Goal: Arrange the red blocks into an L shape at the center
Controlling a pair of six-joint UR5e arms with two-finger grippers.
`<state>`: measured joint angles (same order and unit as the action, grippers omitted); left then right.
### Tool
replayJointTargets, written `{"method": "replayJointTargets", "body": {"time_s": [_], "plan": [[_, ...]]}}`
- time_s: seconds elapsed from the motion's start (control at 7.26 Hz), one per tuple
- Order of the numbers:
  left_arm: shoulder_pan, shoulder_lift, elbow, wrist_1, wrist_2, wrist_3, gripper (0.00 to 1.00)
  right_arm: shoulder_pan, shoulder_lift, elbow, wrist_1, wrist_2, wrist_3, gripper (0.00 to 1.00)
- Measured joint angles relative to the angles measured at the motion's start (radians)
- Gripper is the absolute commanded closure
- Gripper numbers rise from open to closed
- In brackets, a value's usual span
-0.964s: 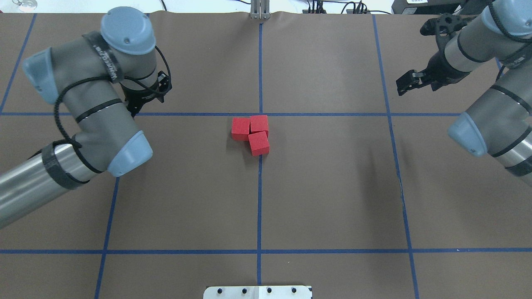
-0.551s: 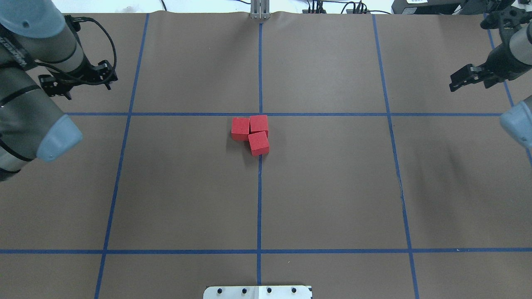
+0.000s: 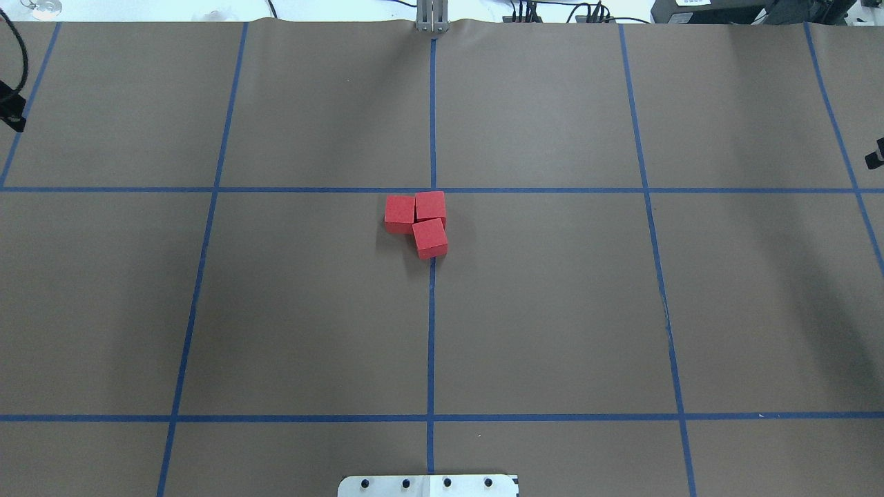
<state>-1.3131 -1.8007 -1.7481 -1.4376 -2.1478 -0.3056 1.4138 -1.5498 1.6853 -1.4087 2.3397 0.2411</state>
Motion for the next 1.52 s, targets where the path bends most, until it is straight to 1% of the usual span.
{"method": "replayJointTargets", "body": {"time_s": [0.28,0.41,0.55,0.83,0.96,1.24,1.52], "plan": [[-0.109,0.089,0.007,-0.021,-0.022,0.245,0.00,0.052,-0.062,-0.003,-0.001,0.031,-0.041,0.01],[-0.143,0.123,0.010,-0.033,-0.053,0.307,0.00,0.069,-0.087,-0.003,0.000,0.051,-0.046,0.01],[-0.155,0.135,0.011,-0.039,-0.076,0.327,0.00,0.085,-0.108,-0.001,0.001,0.066,-0.047,0.01],[-0.156,0.148,0.035,-0.077,-0.086,0.332,0.00,0.102,-0.145,0.031,0.004,0.085,-0.049,0.01],[-0.161,0.157,0.073,-0.113,-0.088,0.338,0.00,0.104,-0.150,0.039,0.004,0.088,-0.049,0.01],[-0.191,0.221,0.122,-0.198,-0.094,0.387,0.00,0.106,-0.157,0.038,0.000,0.093,-0.045,0.01],[-0.236,0.278,0.103,-0.222,-0.129,0.403,0.00,0.113,-0.160,0.029,-0.007,0.096,-0.044,0.01]]}}
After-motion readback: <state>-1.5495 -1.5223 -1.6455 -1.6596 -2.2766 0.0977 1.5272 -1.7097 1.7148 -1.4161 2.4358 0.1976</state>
